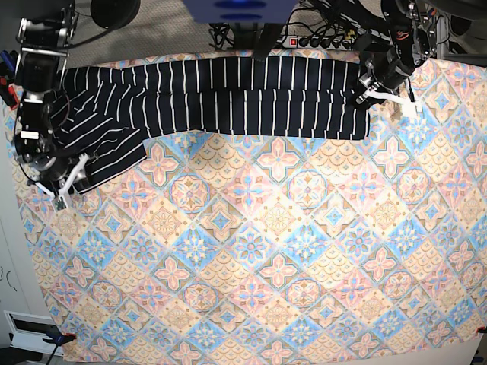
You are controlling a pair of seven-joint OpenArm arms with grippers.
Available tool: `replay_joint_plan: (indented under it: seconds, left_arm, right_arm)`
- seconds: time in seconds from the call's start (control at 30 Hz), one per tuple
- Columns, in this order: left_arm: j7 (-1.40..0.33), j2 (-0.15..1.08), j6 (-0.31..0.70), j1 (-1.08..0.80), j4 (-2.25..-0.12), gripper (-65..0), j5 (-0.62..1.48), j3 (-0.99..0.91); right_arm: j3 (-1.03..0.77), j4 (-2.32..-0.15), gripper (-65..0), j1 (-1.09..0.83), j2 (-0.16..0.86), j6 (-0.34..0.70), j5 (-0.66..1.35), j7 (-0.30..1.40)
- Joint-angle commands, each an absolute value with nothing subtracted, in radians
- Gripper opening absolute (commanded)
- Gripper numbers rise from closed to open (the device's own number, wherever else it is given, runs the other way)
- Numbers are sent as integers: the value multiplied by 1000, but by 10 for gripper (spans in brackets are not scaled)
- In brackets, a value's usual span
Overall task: Fold the T-shirt properly
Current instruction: 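Fold the sleeve inward over the shirt body with the right gripper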
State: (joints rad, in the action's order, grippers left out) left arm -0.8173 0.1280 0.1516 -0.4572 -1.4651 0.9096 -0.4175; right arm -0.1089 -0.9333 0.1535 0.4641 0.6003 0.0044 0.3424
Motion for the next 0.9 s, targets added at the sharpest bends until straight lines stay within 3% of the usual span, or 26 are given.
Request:
replay_joint_plan:
  seconds: [0.0, 0.23, 0.47, 0.57, 0.7, 0.87]
  left_arm:
    - [-823, 133, 117, -464, -1461, -650, 865, -420]
    - [-823, 133, 117, -464, -1461, -650, 865, -421]
    - [-823, 133, 117, -463, -1461, -650, 865, -421]
    - [-823, 133, 117, -463, -1461, -650, 865, -421]
    - [-823, 133, 117, -463, -1461, -650, 865, -421]
    - [-823, 133, 117, -463, -1461, -650, 865, -421]
  right_arm:
    - [-102, -912, -387, 182, 501, 595, 7, 321]
    - [-31, -725, -387, 252, 507, 595, 7, 234]
    - [-27, -679, -394, 252, 507, 599, 7, 222]
    - [2, -680, -460, 251, 507, 657, 7, 225]
    - [13, -682, -650, 249, 507, 698, 7, 225]
    - [-54, -794, -647, 182, 507, 698, 13, 239]
